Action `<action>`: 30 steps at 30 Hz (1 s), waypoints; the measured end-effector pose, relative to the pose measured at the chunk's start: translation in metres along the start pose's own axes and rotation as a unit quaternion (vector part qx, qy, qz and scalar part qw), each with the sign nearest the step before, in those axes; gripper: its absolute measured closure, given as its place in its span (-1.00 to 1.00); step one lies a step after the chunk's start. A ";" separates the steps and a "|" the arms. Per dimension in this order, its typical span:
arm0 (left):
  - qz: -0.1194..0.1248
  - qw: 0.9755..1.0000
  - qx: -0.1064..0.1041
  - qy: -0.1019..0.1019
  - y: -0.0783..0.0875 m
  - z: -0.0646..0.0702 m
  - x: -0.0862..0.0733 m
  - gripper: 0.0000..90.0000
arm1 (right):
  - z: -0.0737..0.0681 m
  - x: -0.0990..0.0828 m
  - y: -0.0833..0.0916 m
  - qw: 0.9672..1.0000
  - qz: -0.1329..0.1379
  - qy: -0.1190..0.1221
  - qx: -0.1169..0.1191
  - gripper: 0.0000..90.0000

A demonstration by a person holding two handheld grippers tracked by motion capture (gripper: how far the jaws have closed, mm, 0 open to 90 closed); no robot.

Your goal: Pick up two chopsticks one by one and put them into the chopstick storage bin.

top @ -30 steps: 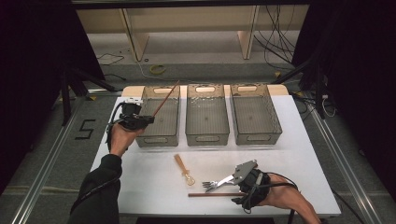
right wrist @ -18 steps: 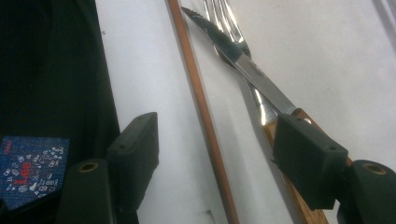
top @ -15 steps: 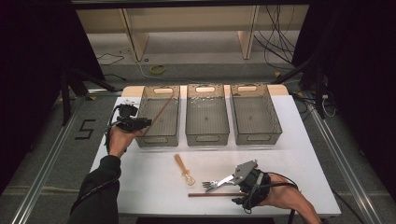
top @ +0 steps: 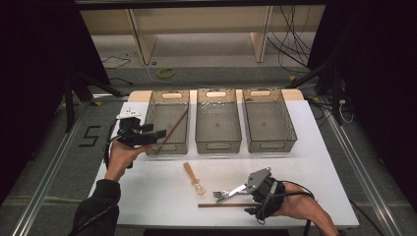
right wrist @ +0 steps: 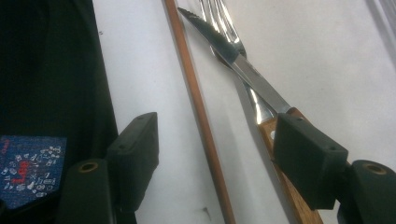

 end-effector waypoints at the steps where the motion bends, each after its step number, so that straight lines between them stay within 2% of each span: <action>1: -0.001 1.000 -0.009 -0.005 0.000 0.005 -0.003 -0.35 | 0.000 0.000 0.000 1.000 -0.001 0.000 -0.001 -0.28; 4: -0.007 1.000 -0.023 -0.021 -0.002 0.018 -0.011 -0.39 | 0.001 0.000 0.000 1.000 -0.003 0.000 0.001 -0.28; 6: -0.020 0.999 -0.027 -0.033 -0.004 0.025 -0.015 -0.41 | 0.000 0.001 0.000 1.000 -0.006 0.001 0.001 -0.28; 10: -0.020 0.998 -0.035 -0.051 -0.005 0.036 -0.018 -0.47 | 0.001 0.001 -0.001 1.000 -0.010 0.008 -0.002 -0.28; 15: -0.022 0.997 -0.047 -0.061 -0.005 0.049 -0.025 -0.50 | 0.004 0.000 -0.002 1.000 -0.018 0.008 -0.003 -0.26; 19: -0.022 0.996 -0.054 -0.066 -0.007 0.055 -0.034 -0.50 | 0.005 -0.001 -0.005 1.000 -0.027 0.016 0.000 -0.23; 22: -0.022 0.996 -0.056 -0.067 -0.007 0.057 -0.041 -0.50 | 0.004 -0.003 -0.008 0.999 -0.040 0.022 0.004 -0.15; 30: -0.032 0.994 -0.067 -0.075 -0.008 0.070 -0.057 -0.52 | 0.001 -0.004 -0.013 0.998 -0.053 0.030 0.010 0.14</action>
Point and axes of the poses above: each handheld gripper's, and its own axes: y roughly backward along the jaws, x roughly out of its top, z roughly to its right, the point moved 9 cm from there along -y, roughly forward along the jaws, and after that the axes turned 9 degrees about -x, right-handed, at the moved point
